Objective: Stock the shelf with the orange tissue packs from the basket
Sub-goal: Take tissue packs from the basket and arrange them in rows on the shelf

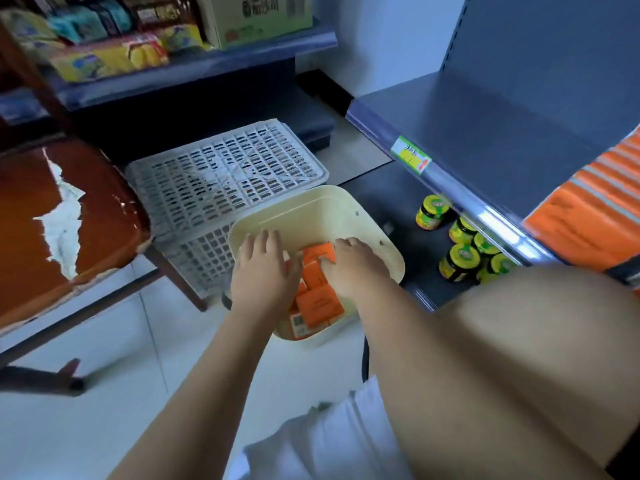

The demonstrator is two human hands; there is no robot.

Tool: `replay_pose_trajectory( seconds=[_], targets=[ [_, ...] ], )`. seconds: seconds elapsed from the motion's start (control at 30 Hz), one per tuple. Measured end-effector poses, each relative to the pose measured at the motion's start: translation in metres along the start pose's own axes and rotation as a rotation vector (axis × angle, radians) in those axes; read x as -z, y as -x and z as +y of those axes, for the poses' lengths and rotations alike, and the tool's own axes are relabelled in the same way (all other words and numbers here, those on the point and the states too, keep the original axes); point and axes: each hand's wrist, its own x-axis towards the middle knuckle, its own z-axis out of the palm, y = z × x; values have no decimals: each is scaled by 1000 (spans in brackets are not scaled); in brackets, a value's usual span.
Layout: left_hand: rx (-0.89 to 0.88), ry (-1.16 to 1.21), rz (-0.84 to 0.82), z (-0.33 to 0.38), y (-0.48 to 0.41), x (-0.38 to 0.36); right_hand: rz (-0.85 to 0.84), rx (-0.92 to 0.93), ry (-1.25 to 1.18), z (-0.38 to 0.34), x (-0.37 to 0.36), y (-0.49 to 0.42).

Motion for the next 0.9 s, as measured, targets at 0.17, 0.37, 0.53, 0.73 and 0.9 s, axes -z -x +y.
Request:
replay_pose_trajectory(
  seconds=[0.17,0.37,0.53,0.73,0.9],
  targets=[
    [92,77,-230,-10,-13,-50,-218,-235,-82,4,-33,-34],
    [431,417,-401,-13,-38,-101,-302,-458,-350,6,-73,-89],
    [564,363,-581,-23,-68,-136,-398,-703,-396,27,-114,-111],
    [740,128,-658,-88,-81,-287,-475,-785,-523,39,-169,-137],
    [657,13,-669,-38,-91,-212,-559,-946,-667,54,-186,-145]
  ],
)
